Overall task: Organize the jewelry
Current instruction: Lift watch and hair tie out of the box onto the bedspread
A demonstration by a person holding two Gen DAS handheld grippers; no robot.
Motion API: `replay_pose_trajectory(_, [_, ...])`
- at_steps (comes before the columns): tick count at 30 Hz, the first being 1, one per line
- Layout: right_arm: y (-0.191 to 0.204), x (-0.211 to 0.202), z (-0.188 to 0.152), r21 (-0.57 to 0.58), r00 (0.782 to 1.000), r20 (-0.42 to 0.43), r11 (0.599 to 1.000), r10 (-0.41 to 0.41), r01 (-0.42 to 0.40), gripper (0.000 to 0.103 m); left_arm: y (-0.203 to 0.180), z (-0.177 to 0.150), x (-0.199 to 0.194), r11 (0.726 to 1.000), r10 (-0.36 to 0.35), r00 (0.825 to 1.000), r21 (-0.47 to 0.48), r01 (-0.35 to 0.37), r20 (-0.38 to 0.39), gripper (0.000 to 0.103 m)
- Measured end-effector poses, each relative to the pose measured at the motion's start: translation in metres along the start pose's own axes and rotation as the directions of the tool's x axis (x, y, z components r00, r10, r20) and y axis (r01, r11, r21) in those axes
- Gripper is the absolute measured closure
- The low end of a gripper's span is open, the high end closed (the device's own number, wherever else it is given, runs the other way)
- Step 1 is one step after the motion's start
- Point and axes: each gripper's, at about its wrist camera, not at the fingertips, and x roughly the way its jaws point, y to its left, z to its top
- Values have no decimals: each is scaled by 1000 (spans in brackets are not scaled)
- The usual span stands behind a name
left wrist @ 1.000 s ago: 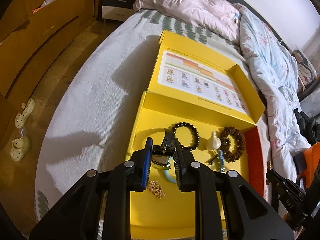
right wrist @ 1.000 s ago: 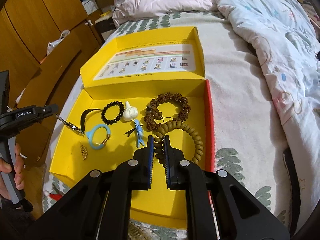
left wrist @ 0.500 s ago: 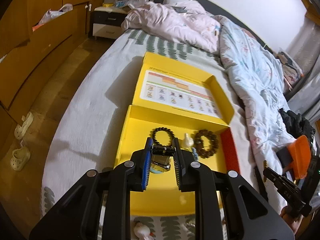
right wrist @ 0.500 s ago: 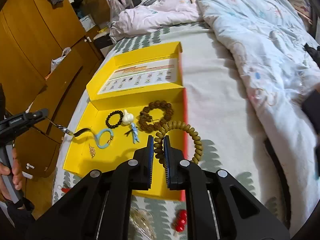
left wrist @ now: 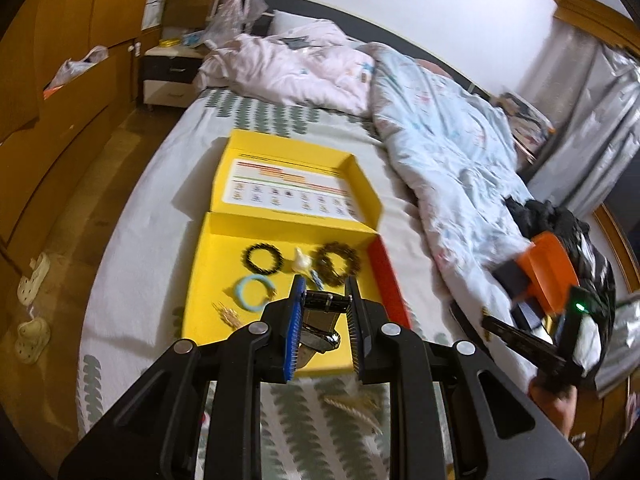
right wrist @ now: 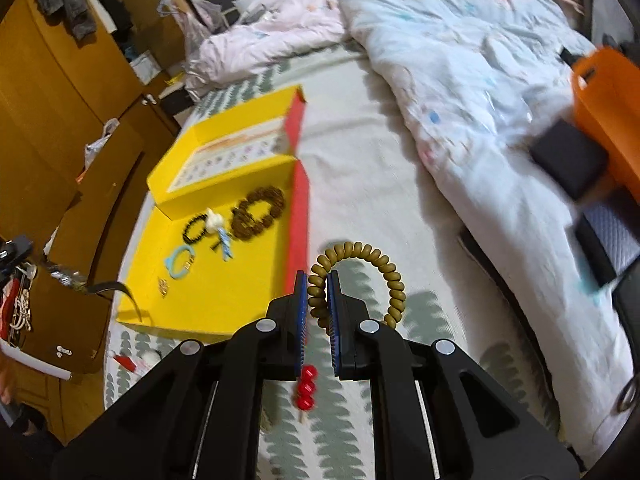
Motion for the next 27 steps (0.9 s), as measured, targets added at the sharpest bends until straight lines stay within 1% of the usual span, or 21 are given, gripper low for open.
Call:
replay_pose_trajectory(2, [-10,7,-12,11,999,-28,1000,-26,27,92,-9,-13,-1,1000,-11,1000,29,11,-14,82])
replay_pose_trajectory(4, [-18,15,-23,12,997,-61,999,-47,47,92,-16,-27,1,998,-13,999,57,15,-41,82])
replay_pose_trajectory(5, [-19,17,-26,13,996,-67,999,-52,53,92,-20,-35,7,997,-18,998,69,23,-66,82])
replay_pose_trajectory(8, [-30,33,-41,23,990,-116,997,-76,79,92,-23,-54,23,996,-12,992,85,23,-124,82])
replay_pose_trajectory(10, [-34,42,-45,27,986,-143,995,-87,92,92,-22,-66,30,996,-4,989,84,16,-150,82])
replay_pose_trajectory(14, [-37,56,-50,24,980,-172,994,-102,107,92,-25,-84,36,994,7,986,113,12,-167,82])
replay_pose_trajectory(16, [-34,65,-53,7,975,-191,993,-110,114,92,-26,-92,36,991,24,985,137,-1,-172,82])
replay_pose_trajectory(18, [-32,75,-56,-4,971,-211,993,-114,116,92,-23,-105,39,987,52,979,158,-21,-195,82])
replay_pose_trajectory(20, [-30,82,-59,-18,965,-227,991,-130,129,92,-18,-118,46,983,89,970,176,-49,-226,82])
replay_pose_trajectory(22, [-29,89,-62,-26,960,-245,990,-138,135,92,-14,-133,51,979,112,960,196,-62,-255,82])
replay_pose_trajectory(24, [-30,94,-65,-31,954,-259,988,-152,149,92,-12,-147,54,970,151,950,227,-88,-275,82])
replay_pose_trajectory(27, [-28,99,-68,-34,948,-277,988,-155,151,92,-12,-164,54,959,179,939,266,-100,-293,82])
